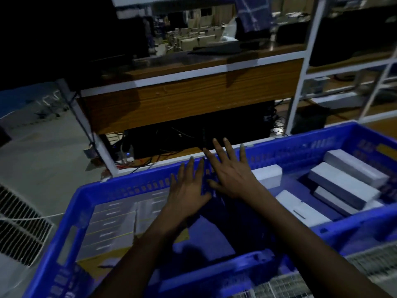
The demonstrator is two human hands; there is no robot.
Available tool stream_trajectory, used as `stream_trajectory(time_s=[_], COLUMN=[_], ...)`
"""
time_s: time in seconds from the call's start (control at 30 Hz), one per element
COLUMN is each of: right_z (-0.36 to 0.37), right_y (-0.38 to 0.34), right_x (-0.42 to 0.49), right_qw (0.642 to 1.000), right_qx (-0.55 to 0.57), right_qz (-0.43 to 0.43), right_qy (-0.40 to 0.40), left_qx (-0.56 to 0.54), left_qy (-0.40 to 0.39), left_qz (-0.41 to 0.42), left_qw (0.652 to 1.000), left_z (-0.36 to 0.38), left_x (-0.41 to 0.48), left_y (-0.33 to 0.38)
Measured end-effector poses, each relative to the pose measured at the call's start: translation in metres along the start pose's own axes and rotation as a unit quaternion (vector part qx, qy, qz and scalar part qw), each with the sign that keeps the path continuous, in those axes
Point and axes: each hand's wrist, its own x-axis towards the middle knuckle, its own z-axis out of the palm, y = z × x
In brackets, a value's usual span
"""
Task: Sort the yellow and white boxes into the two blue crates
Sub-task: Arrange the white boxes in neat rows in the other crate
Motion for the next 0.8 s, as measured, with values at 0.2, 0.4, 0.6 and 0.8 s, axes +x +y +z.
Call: stream_trajectory(time_s=[0.2,0.4,0.6,0.8], right_z=[-0.016,-0.013,-0.002,0.0], right_y=[0.112,0.221,0.284,0.321], right_x=[-0.025,-0.048,-0.06,-0.08], right_qw=[0.999,0.995,0.986,0.973], right_qx=[0.03,0.046,0.097,0.109], right_qz=[0.02,0.047,0.082,0.141], right_qy=[0.002,-0.08,-0.111,-0.144], left_qx=[-0.008,-0.034,-0.078,-0.085], left_qy=[0.035,0.03,-0.003,-0.093], left_qz=[0.015,0.024,0.016,-0.012], left_qw=[0.999,0.999,0.997,0.992], left_z=[-0.009,-0.001,-0.003,0.011], left_x=[0.064,0.099,0.116,0.144], left_y=[0.104,0.191,0.229,0.275])
